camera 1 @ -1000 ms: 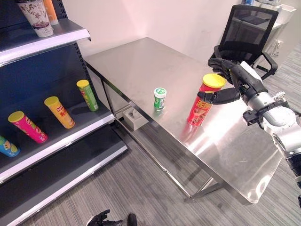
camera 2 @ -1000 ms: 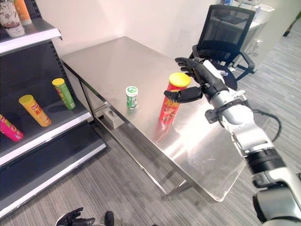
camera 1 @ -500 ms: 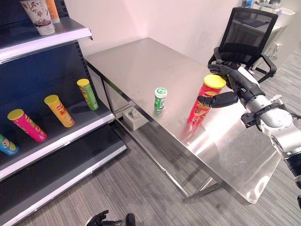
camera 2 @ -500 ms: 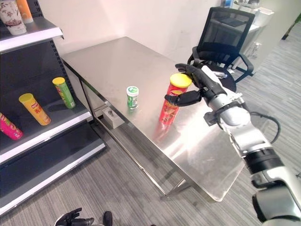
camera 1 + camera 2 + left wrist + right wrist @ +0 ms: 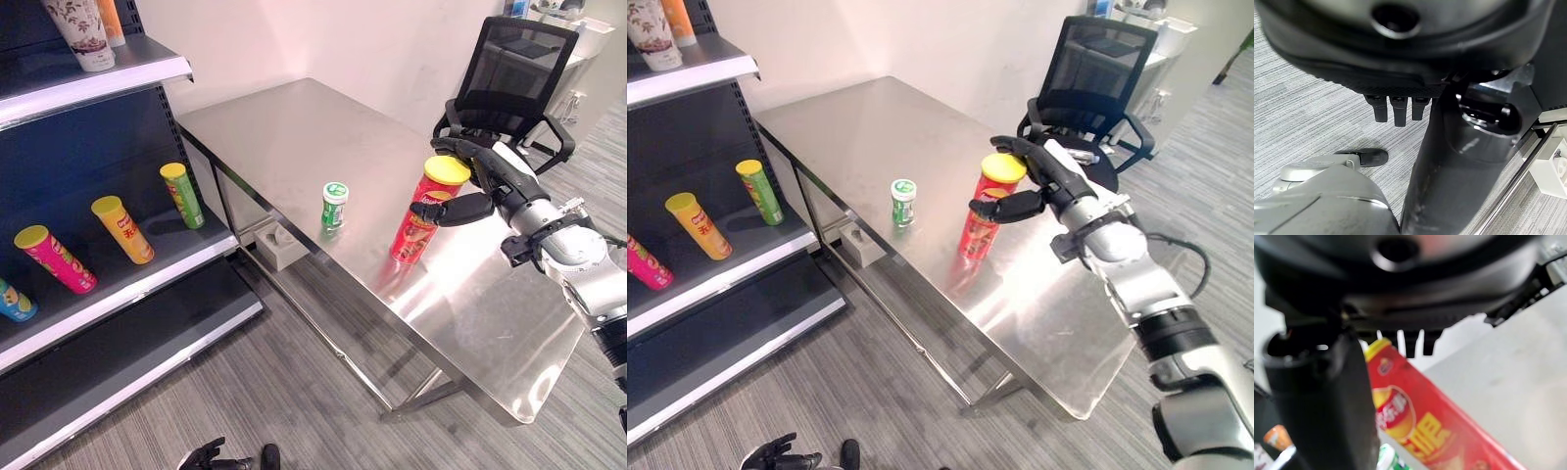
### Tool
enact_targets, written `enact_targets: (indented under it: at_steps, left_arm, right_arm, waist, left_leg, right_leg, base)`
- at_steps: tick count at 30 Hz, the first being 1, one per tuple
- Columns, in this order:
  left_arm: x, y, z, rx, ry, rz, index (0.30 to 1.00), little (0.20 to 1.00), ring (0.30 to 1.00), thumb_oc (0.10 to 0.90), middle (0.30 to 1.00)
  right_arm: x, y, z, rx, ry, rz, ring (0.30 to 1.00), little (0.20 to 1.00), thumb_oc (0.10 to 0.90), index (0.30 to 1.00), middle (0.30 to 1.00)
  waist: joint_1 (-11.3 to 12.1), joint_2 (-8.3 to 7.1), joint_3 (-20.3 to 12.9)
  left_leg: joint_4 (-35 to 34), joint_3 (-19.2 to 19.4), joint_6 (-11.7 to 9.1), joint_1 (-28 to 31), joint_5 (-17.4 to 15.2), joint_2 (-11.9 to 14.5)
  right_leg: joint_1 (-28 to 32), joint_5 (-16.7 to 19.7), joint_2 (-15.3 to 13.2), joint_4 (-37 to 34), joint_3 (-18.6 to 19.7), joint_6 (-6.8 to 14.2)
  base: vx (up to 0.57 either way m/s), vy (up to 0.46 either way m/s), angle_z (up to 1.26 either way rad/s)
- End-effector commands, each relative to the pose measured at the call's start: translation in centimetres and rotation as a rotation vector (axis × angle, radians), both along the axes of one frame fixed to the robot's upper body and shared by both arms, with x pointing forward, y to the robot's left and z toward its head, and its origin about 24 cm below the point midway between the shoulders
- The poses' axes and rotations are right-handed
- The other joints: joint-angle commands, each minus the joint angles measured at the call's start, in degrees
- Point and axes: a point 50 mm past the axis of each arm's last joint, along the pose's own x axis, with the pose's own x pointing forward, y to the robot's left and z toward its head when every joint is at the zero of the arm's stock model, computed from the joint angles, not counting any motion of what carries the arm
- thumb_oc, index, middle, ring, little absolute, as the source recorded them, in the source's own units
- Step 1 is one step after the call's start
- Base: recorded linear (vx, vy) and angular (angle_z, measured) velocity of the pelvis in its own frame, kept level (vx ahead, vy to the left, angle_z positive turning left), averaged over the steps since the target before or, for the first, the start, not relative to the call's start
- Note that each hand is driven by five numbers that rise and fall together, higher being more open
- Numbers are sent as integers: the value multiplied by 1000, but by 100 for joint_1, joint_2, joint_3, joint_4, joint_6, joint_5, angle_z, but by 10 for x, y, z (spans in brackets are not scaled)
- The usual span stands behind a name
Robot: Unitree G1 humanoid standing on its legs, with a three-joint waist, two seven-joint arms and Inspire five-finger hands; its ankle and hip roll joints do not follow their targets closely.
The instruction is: Put the goods on the table back onto the shelves and tidy them up.
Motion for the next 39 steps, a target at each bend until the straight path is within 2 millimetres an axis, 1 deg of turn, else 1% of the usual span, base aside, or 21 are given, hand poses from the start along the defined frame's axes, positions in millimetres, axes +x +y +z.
enact_targets:
  at_steps: [1, 6, 8, 9, 10, 11, 19, 25, 27, 32, 33, 34, 37, 39]
  left_arm:
    - [0, 5, -1, 29, 30, -55, 900, 900, 900, 800, 900]
    - [0, 6, -1, 33, 32, -52, 900, 900, 900, 800, 900]
    - [0, 6, -1, 33, 32, -52, 900, 900, 900, 800, 900]
    - [0, 6, 0, 34, 32, -50, 900, 900, 900, 800, 900]
    - [1, 6, 0, 35, 30, -48, 900, 900, 900, 800, 900]
    - [1, 6, 0, 35, 29, -46, 900, 900, 900, 800, 900]
    - [1, 7, 0, 36, 32, -39, 900, 900, 900, 800, 900]
    - [0, 6, -1, 39, 35, -35, 900, 900, 900, 800, 900]
    - [0, 7, -1, 40, 35, -27, 900, 900, 900, 800, 900]
    - [1, 8, 0, 45, 32, -17, 900, 900, 900, 800, 900]
    - [2, 9, 0, 52, 28, -11, 900, 900, 900, 800, 900]
    - [2, 10, 1, 55, 25, -11, 900, 900, 900, 800, 900]
    - [2, 10, 1, 59, 23, -5, 900, 900, 900, 800, 900]
    - [2, 11, 1, 64, 19, 4, 900, 900, 900, 800, 900]
  right_arm:
    - [6, 10, 70, -7, -233, 25, 900, 900, 800, 900, 900]
    - [8, 10, 71, -34, -223, 17, 900, 900, 800, 900, 900]
    - [9, 10, 72, -70, -215, 6, 900, 900, 800, 900, 900]
    - [9, 10, 72, -77, -213, 5, 841, 841, 761, 841, 841]
    - [9, 10, 73, -82, -213, 4, 552, 552, 568, 552, 552]
    - [9, 11, 73, -81, -213, 10, 300, 300, 400, 300, 300]
    - [8, 13, 75, -99, -230, 8, 300, 300, 400, 300, 300]
    - [2, 9, 74, -89, -265, -5, 300, 300, 400, 300, 300]
    - [-5, 7, 73, -62, -301, -4, 300, 300, 400, 300, 300]
    - [-33, 8, 88, 17, -484, 19, 300, 300, 400, 300, 300]
    - [-52, 10, 106, 77, -632, 39, 300, 300, 400, 300, 300]
    - [-59, 12, 113, 108, -692, 53, 300, 300, 400, 300, 300]
    - [-76, 15, 129, 186, -849, 71, 300, 300, 400, 300, 300]
    - [-85, 23, 139, 218, -939, 104, 300, 300, 400, 300, 300]
  waist:
    - [226, 16, -177]
    - [227, 1, -172]
    - [227, -11, -173]
    - [227, -16, -169]
    - [223, -20, -170]
    - [221, -26, -166]
    - [210, -48, -162]
    - [184, -41, -153]
    - [172, -28, -158]
    - [124, 8, -157]
    - [106, 22, -177]
    - [108, 26, -171]
    - [127, 40, -201]
    - [164, 46, -227]
  left_leg:
    - [23, 400, -465, 287, -203, 333]
    - [23, 388, -456, 281, -208, 333]
    - [23, 392, -457, 283, -212, 333]
    - [23, 393, -456, 289, -213, 333]
    - [23, 395, -455, 288, -213, 336]
    - [23, 396, -452, 287, -216, 334]
    - [23, 410, -448, 306, -227, 340]
    - [23, 415, -440, 327, -241, 344]
    - [23, 418, -439, 341, -251, 346]
    - [23, 425, -440, 398, -264, 371]
    - [23, 429, -456, 404, -254, 398]
    - [23, 429, -462, 419, -253, 405]
    - [23, 403, -483, 426, -241, 439]
    - [23, 381, -494, 434, -230, 462]
  right_leg:
    - [298, -241, -118, 36, -292, 300]
    - [293, -241, -115, 36, -273, 296]
    - [291, -244, -110, 36, -263, 294]
    - [296, -245, -109, 36, -260, 293]
    - [293, -246, -107, 36, -257, 291]
    - [291, -247, -104, 36, -251, 291]
    - [303, -262, -92, 36, -228, 283]
    - [314, -267, -93, 36, -221, 282]
    - [322, -274, -82, 36, -221, 281]
    - [356, -308, -65, 36, -210, 267]
    - [367, -335, -46, 36, -219, 257]
    - [384, -342, -40, 36, -212, 252]
    - [393, -373, -15, 36, -200, 229]
    - [399, -407, 17, 36, -201, 207]
  base:
    - [0, 0, 0]
    - [0, 0, 0]
    - [0, 0, 0]
    - [0, 0, 0]
    - [0, 0, 0]
    - [0, 0, 0]
    - [0, 0, 0]
    - [0, 0, 0]
    - [0, 0, 0]
    - [-2, -8, 0]
    - [-15, -44, -1]
    - [-16, -47, 3]
    - [-15, -37, -1]
    - [-27, -55, 0]
